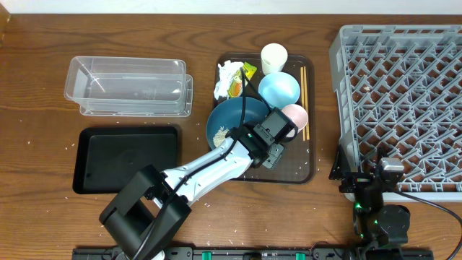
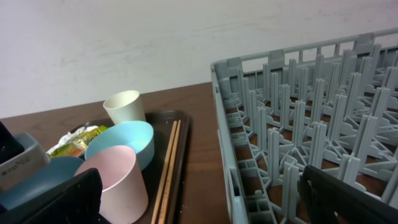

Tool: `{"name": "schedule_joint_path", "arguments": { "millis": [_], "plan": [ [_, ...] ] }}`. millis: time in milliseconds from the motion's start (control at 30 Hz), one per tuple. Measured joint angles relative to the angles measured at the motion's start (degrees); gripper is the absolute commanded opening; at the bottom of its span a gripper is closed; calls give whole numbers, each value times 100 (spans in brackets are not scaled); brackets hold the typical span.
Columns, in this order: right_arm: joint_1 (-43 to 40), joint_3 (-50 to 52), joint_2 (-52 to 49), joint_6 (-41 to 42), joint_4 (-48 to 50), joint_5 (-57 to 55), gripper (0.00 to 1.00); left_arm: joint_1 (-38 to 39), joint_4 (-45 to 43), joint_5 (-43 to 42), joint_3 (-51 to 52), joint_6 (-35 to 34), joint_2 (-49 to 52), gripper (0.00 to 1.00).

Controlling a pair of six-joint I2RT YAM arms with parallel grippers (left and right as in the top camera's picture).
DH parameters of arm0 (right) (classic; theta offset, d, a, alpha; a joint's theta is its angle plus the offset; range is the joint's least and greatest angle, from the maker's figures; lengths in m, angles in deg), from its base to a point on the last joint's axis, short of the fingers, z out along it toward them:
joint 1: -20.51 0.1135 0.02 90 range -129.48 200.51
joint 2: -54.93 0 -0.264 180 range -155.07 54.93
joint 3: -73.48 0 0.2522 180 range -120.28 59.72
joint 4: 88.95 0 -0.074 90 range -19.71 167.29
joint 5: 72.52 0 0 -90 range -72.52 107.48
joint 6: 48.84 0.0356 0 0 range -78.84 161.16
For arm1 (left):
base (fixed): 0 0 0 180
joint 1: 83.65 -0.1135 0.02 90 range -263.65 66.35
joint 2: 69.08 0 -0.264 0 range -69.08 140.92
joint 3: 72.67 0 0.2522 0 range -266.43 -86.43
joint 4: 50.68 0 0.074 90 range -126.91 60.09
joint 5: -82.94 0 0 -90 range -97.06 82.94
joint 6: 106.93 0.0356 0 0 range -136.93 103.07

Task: Sort waste into correct bins and load items into the dishwasher rack
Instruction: 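Reach the left gripper to the teal plate rim and grasp it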

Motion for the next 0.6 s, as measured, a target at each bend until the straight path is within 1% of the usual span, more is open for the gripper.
{"name": "schedule_joint_path", "arguments": {
  "millis": [167,600],
  "plan": [
    [0,0,2,0,0,0,99,0,-37,-2,39,-157,7,65],
    [0,0,2,0,0,0,99,11,-164,-85,79,-179,297,64]
  ]
}}
